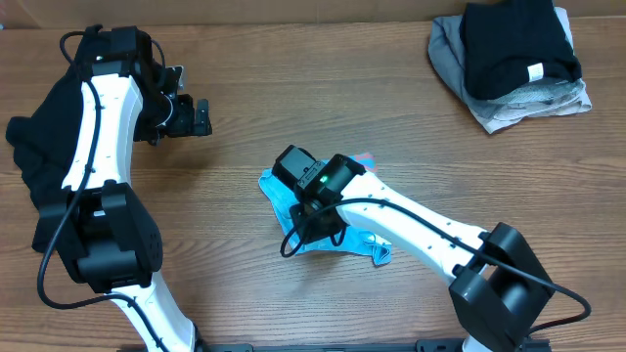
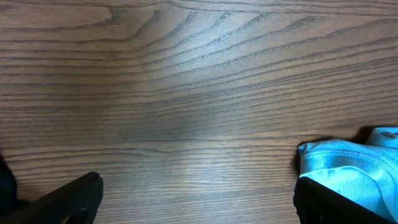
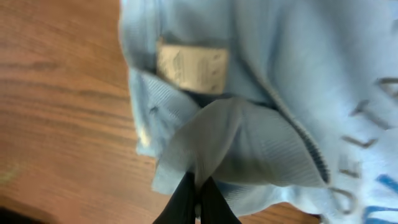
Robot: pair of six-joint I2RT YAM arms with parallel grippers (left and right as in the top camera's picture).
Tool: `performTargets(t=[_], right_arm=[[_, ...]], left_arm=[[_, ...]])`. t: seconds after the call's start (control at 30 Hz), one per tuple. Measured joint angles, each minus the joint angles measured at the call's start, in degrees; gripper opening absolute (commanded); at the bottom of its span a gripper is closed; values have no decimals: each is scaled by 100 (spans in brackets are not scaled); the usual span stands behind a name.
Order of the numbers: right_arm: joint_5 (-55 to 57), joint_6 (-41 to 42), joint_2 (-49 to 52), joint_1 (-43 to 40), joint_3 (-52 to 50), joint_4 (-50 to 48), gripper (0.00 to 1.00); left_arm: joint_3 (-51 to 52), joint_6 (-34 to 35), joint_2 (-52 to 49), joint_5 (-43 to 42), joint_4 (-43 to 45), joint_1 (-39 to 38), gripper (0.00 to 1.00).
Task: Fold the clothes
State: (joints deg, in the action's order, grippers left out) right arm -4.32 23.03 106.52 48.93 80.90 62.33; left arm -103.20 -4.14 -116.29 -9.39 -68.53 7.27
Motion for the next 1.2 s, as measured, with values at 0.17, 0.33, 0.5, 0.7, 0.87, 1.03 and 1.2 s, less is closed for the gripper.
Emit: performTargets(t=[0.17,0.33,0.5,0.7,0.87,1.03,1.2], right_arm=[[-260,-413,0,503,0,140,4],[-319,-892,0,1207,-2,361,78],[-317,-1228,0,1650,-2,509,91],[-264,-1034,13,1263,254,940,90],[-76,-667,13,293,745,1069,100],[24,-463,15,-1064,782,1062,98],[-181,-614,15,-2009,750,750,69]], left_arm=[[-2,0,0,0,0,0,100],[-2,0,0,0,0,0,100],[-2,0,0,0,-4,0,100],[-2,0,0,0,-17,0,100],[0,0,0,0,-33,0,100],[35,-48,0,-219,-31,-4,100],[350,-151,0,-470,118,-79,100]])
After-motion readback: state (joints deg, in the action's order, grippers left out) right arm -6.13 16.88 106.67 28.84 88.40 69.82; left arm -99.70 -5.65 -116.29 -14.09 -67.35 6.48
